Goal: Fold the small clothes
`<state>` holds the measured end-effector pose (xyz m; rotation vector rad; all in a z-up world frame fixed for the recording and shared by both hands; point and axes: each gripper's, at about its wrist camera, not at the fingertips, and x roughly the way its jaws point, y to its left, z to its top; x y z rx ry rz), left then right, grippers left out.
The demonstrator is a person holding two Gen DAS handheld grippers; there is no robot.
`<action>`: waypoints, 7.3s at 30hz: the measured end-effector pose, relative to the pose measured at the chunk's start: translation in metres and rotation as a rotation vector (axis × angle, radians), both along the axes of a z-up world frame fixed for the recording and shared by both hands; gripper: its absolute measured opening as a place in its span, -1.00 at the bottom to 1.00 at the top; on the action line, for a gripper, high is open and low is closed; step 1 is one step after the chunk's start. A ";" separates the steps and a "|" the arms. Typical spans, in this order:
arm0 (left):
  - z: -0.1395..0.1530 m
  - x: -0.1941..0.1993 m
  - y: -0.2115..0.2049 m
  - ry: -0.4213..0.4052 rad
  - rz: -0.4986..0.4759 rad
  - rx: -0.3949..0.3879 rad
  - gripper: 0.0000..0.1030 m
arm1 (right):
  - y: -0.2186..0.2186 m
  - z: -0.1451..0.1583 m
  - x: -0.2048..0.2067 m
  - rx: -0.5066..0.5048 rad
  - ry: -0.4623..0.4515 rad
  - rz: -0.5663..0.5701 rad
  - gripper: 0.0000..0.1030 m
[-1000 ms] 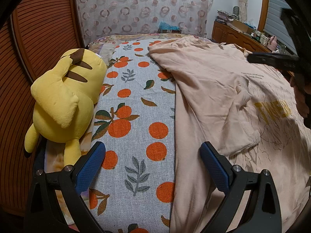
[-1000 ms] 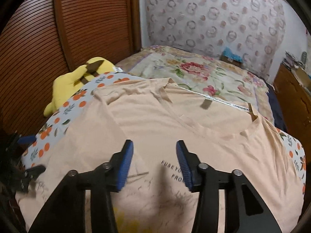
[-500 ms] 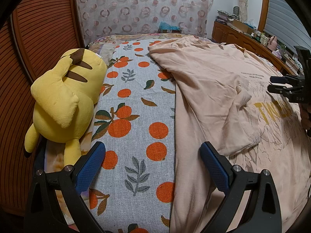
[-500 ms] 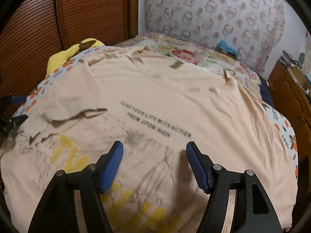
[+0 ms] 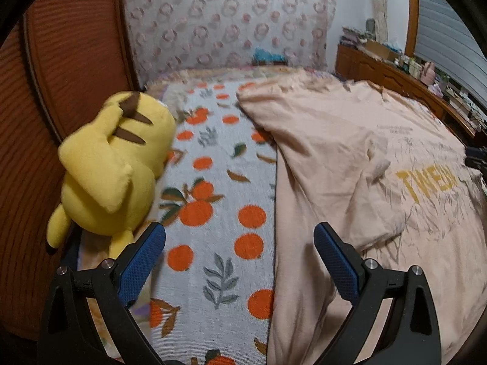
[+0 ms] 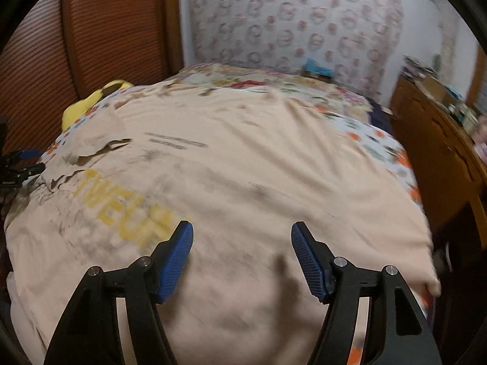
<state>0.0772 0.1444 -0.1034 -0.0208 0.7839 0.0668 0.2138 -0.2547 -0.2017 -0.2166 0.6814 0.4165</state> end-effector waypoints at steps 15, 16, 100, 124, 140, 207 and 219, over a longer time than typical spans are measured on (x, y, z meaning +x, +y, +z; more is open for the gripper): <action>0.051 -0.011 -0.081 -0.177 -0.139 -0.068 0.91 | -0.127 0.002 -0.048 0.127 -0.026 -0.297 0.34; 0.052 -0.013 -0.089 -0.186 -0.150 -0.073 0.91 | -0.128 0.001 -0.049 0.130 -0.024 -0.301 0.34; 0.043 -0.027 -0.136 -0.160 -0.195 -0.155 0.91 | 0.047 0.019 -0.005 -0.006 0.059 0.094 -0.93; 0.035 -0.028 -0.120 -0.155 -0.165 -0.186 0.91 | 0.116 0.062 0.016 -0.033 -0.085 0.223 -0.14; 0.035 -0.027 -0.120 -0.155 -0.165 -0.183 0.91 | 0.055 0.015 -0.061 -0.011 0.013 0.156 -0.13; 0.049 0.049 -0.068 -0.115 -0.090 -0.044 0.91 | 0.041 0.028 0.005 -0.015 -0.045 0.064 0.31; 0.035 0.111 -0.042 -0.032 -0.038 -0.001 0.91 | 0.046 0.025 0.094 -0.016 0.025 -0.021 0.32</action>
